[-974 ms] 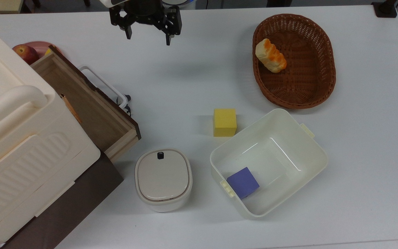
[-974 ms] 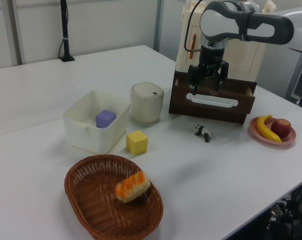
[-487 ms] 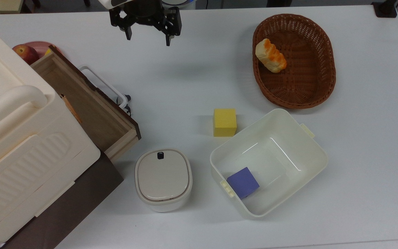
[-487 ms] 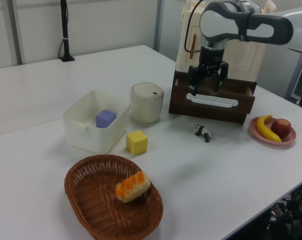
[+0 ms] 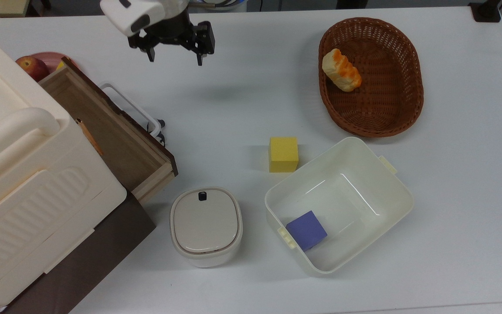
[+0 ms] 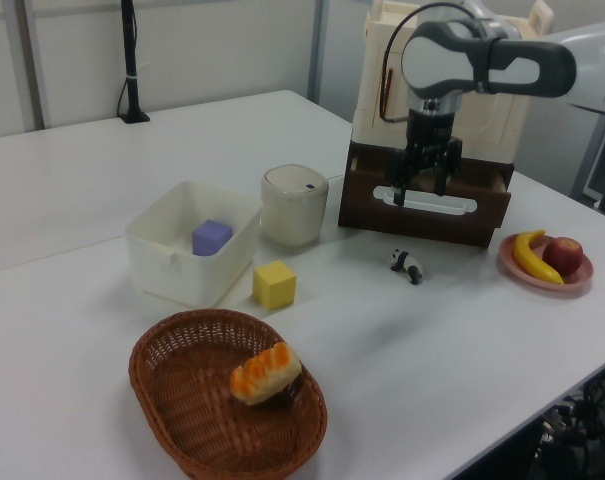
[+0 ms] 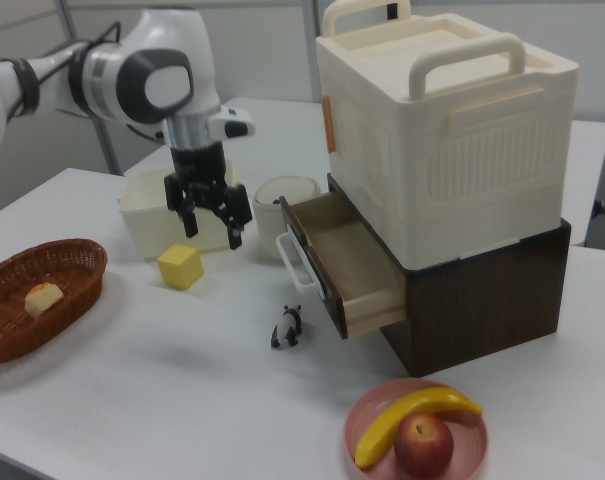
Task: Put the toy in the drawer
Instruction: 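Move the open gripper down over the black-and-white panda toy, then close the gripper on the panda toy and lift it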
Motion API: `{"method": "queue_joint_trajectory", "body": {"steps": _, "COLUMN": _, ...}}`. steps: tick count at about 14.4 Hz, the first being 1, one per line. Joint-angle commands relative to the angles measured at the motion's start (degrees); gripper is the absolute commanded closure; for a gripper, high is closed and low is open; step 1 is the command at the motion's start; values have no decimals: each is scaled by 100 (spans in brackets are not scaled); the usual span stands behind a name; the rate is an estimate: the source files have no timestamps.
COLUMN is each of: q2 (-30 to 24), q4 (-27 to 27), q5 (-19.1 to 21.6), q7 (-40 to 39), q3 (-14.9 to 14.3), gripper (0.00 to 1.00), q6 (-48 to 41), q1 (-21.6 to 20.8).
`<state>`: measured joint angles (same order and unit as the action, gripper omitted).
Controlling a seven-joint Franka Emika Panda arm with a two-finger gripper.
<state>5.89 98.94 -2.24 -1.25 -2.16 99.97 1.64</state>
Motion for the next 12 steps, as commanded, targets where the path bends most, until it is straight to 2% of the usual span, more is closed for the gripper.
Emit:
{"method": "queue_joint_trajectory", "body": {"steps": 1, "q2": 131, "q4": 283, "q5": -66, "q7": -515, "q3": -30, "gripper": 0, "q6": 400, "q1": -33}}
{"method": "queue_joint_trajectory", "body": {"steps": 3, "q2": 166, "q4": 318, "q5": -57, "q7": -464, "q3": -30, "gripper": 0, "q6": 452, "q1": -15}}
{"method": "queue_joint_trajectory", "body": {"steps": 5, "q2": 36, "q4": 772, "q5": -109, "q7": -525, "q3": -100, "gripper": 0, "q6": 968, "q1": -32}}
{"method": "queue_joint_trajectory", "body": {"steps": 7, "q2": -228, "q4": 1536, "q5": -546, "q7": -490, "q3": -127, "gripper": 0, "q6": 1836, "q1": -67}}
{"method": "queue_joint_trajectory", "body": {"steps": 9, "q2": -220, "q4": 1777, "q5": -741, "q7": -481, "q3": -135, "gripper": 0, "q6": 2280, "q1": -94}}
{"method": "queue_joint_trajectory", "body": {"steps": 12, "q2": -264, "q4": 2163, "q5": -1093, "q7": -446, "q3": -381, "gripper": 0, "q6": 2753, "q1": -356}}
